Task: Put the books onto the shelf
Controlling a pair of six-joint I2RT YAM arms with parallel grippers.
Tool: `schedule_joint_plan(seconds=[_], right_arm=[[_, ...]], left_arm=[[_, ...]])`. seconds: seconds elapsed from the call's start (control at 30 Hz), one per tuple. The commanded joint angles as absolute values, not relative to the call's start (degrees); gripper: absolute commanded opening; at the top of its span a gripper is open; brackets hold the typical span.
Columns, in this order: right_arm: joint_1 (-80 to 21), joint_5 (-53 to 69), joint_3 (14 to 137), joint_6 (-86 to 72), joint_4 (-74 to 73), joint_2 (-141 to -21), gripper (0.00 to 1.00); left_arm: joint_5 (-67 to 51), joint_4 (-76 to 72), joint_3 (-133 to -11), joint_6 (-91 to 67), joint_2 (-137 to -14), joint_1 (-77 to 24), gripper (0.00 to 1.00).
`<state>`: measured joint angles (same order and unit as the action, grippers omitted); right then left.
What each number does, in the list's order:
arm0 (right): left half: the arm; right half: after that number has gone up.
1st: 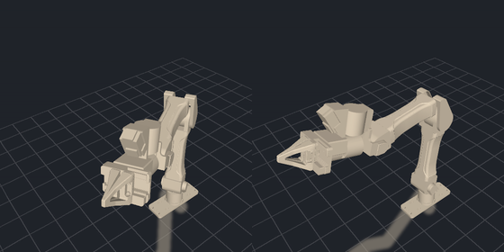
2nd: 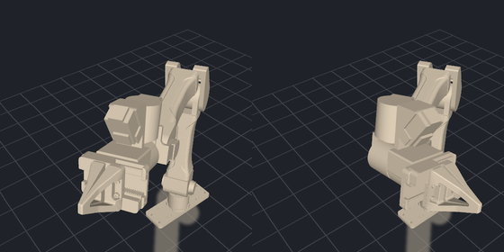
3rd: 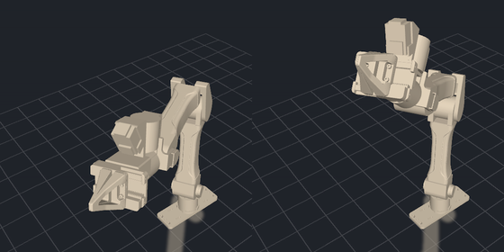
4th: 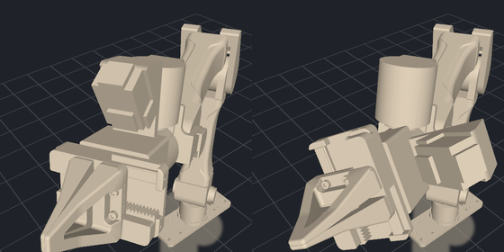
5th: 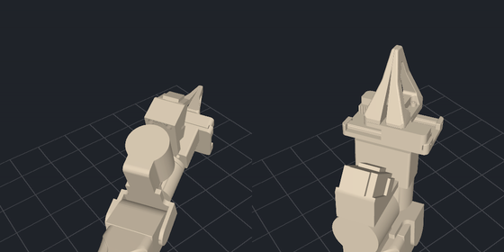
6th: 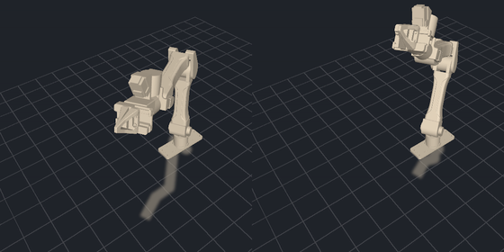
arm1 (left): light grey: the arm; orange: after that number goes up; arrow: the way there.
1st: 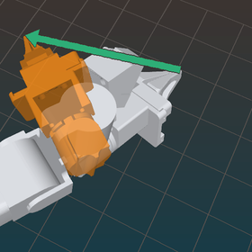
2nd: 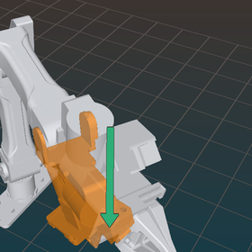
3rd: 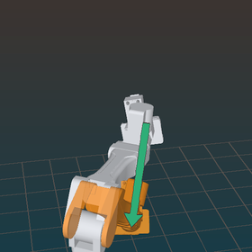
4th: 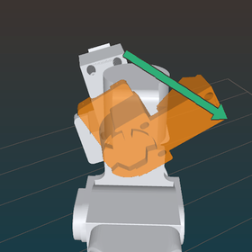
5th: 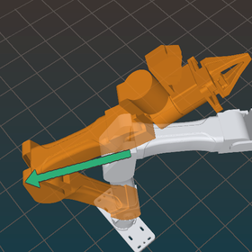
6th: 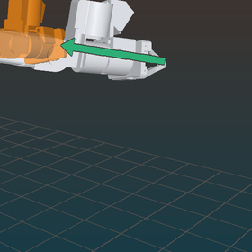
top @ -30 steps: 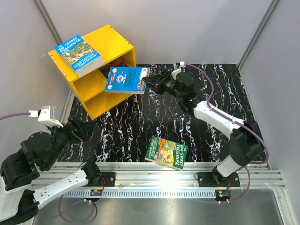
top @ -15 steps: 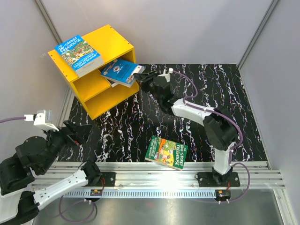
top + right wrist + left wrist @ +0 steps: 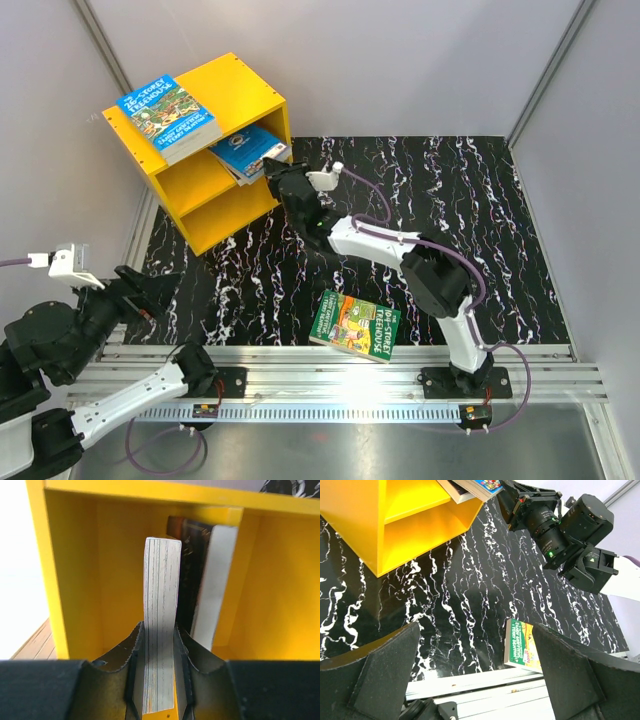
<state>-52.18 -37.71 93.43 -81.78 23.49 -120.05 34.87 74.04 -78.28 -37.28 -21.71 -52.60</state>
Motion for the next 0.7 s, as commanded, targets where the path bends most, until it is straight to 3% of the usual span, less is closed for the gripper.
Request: schedule_joint_plan(seconds=[0.0,0.5,0.6,0.67], right_arm=[[-52.29,-47.02,97.56,-85.77,24.53,-120.14,0.00],[-51.68,-44.57,105.38,-85.52,20.92,-126.30,0.00],[-50.45,-40.79,105.21,-85.17,21.36,-126.39,0.20],[-50.01,-38.15,105.03,-84.38,22.05,-126.39,0.42]], left_arm=[[34.72,76.20,-80.15,-36.39,-21.45,-52.73,0.99],[34.19,75.67,-78.93,-36.65,-22.06,-52.73,0.99],[33.84,75.32,-78.31,-37.09,-21.89,-52.73,0.99],[33.66,74.80,-78.05,-37.26,-21.97,-52.73,0.99]])
